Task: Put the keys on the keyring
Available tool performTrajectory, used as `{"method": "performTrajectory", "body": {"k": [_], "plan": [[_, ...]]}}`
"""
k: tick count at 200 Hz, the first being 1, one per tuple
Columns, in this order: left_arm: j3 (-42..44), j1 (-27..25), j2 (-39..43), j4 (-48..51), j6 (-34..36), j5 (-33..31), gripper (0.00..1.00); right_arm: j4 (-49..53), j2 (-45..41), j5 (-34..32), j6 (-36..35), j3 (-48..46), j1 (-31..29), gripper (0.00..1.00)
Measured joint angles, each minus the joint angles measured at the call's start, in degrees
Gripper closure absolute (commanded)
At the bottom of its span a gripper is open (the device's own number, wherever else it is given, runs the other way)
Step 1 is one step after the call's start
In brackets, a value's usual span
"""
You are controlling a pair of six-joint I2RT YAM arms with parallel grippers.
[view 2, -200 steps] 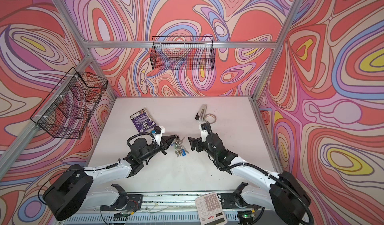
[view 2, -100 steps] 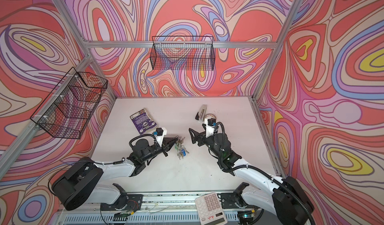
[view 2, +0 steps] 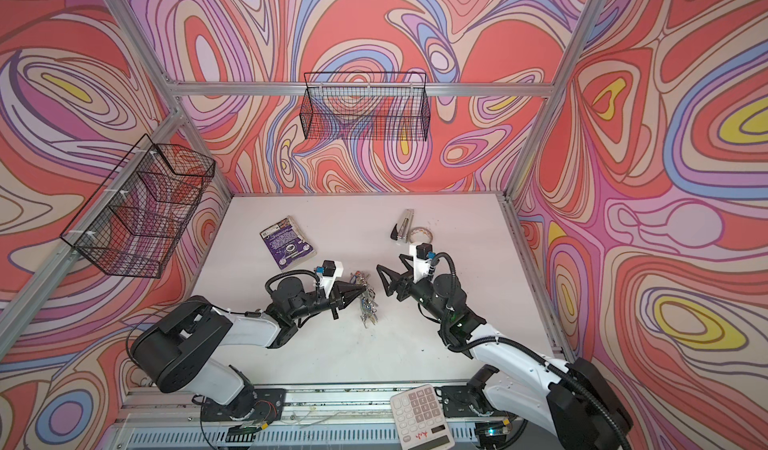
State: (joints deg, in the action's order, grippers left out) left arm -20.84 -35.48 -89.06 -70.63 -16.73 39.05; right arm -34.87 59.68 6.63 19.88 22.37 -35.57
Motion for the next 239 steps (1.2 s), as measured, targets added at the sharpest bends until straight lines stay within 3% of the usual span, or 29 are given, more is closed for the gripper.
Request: {"method": "performTrajectory", "body": {"k": [70,152,239], "plan": [[3.02,2.38,2.43,-0.66,-0.04,1.53,1.00,-3.34,10.73,11.23,2.34,-0.31,-0.02,0.37],[3.04,2.97,2.62,-0.74,-0.46,3.61,1.00,-6.93,13.38,18.25,3.54,0.17,-0.26,0.62],[0.33,3.32,2.60,-0.61,-1.57,6.40,1.00,-7.15,15.13,20.83,3.48,1.44,-1.38,0.69]]}}
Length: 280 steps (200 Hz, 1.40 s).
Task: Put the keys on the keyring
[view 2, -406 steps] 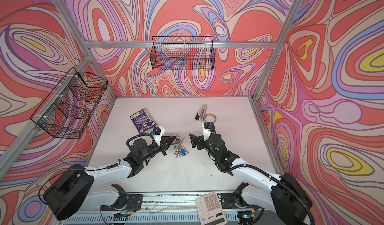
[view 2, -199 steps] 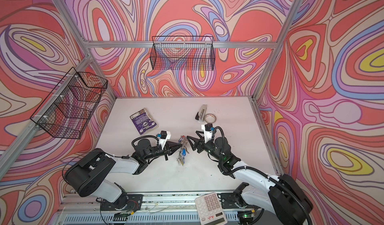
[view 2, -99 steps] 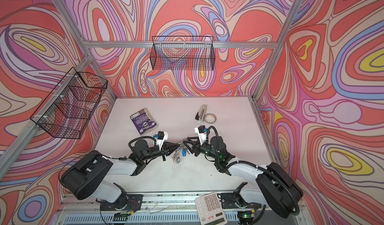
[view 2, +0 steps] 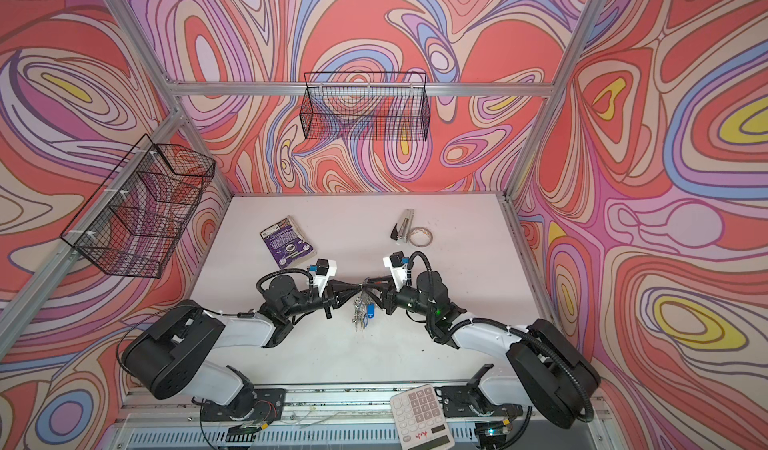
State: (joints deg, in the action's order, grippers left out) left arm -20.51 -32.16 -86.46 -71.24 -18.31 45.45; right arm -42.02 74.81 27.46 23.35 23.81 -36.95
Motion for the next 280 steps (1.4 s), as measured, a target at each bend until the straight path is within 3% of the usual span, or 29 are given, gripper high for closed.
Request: {"method": "performTrajectory", "body": {"k": [170,232,280], "plan": [[-1.27,1.49,-1.55,0.76,-1.77,2.40,1.00,0.07,1.88,1.38,-1.42,0.70,-0.35,1.00],[-1.57,1.99,-2.19,0.74,-2.82,3.61,1.00,0.48,1.88,1.07,-1.90,0.72,-0.52,1.00],[-1.99,2.29,-2.82,0.76,-3.41,4.17,0.91,1.22,1.70,-0.52,-2.60,0.83,-0.98,1.00]]}}
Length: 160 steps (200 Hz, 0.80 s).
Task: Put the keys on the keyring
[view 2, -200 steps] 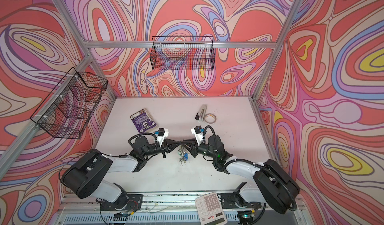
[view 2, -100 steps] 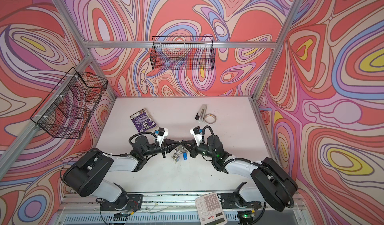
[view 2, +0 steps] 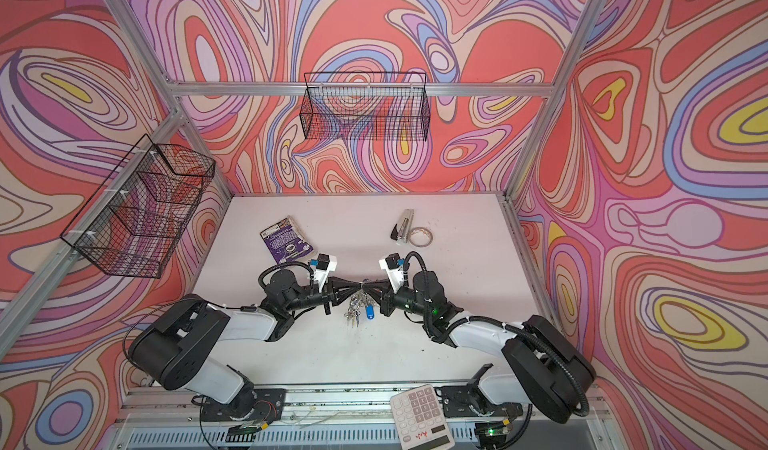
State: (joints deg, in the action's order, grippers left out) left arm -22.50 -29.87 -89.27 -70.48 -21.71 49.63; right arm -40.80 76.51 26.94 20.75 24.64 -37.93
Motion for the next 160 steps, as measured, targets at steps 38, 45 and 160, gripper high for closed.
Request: {"method": "performTrajectory", "body": {"k": [38,45,160], "plan": [[-0.52,0.57,-0.76,-0.28,-0.09,0.26,0.84,0.55,-0.02,-0.33,-0.15,0.22,-0.33,1.00],[-0.70,0.63,-1.01,-0.48,-0.22,0.35,0.83,0.61,-0.02,-0.37,-0.22,0.22,-0.42,1.00],[-1.84,1.81,3.13,3.37,1.18,0.26,0.64,-2.95,-1.38,-2.10,-4.26,-2.84,-0.81,1.00]]}}
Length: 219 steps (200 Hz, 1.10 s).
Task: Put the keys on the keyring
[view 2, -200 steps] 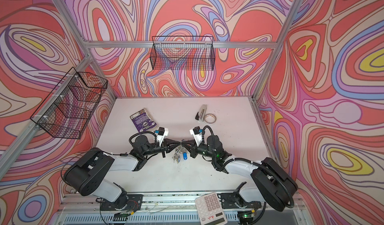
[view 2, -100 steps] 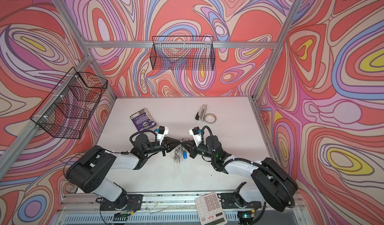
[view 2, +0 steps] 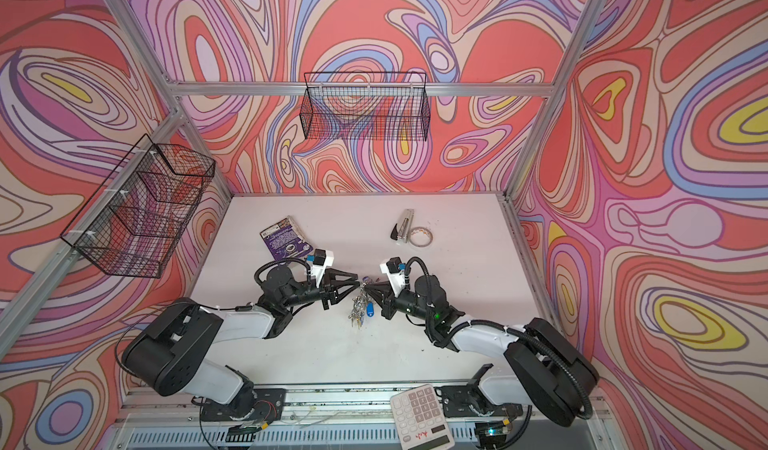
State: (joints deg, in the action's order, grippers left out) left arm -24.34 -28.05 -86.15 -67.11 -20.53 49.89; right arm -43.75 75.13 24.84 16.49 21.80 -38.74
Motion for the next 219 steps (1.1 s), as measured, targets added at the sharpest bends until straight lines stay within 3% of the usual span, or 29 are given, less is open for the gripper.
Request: {"method": "performTrajectory", "body": {"k": [30,54,73,109,156,179,219], "plan": [[-2.86,0.00,4.52,6.88,3.28,0.24,0.64,-2.99,-0.26,-0.24,-1.75,-2.03,-0.11,1.00],[-7.34,-0.02,10.84,18.14,8.28,1.05,0.64,-4.44,-0.48,-0.46,-3.23,-3.04,-0.26,1.00],[-12.46,-0.39,17.03,32.09,15.28,1.03,0.64,-5.22,-0.52,-0.59,-4.31,-3.48,-0.35,1.00],[-23.71,-3.48,24.13,63.63,34.95,-1.42,0.64,-6.69,-1.60,-0.83,-6.60,-4.66,-0.48,1.00],[-36.11,-7.41,20.94,97.50,55.71,-9.27,0.64,-7.23,-1.66,-0.83,-9.01,-4.96,-1.51,1.00],[-39.69,-9.16,17.27,104.80,60.89,-12.41,0.63,-7.23,-1.66,-0.83,-10.05,-4.96,-2.10,1.00],[-43.71,-10.62,10.34,109.24,65.70,-16.76,0.66,-7.21,-1.66,-0.83,-11.13,-4.96,-2.54,1.00]]}}
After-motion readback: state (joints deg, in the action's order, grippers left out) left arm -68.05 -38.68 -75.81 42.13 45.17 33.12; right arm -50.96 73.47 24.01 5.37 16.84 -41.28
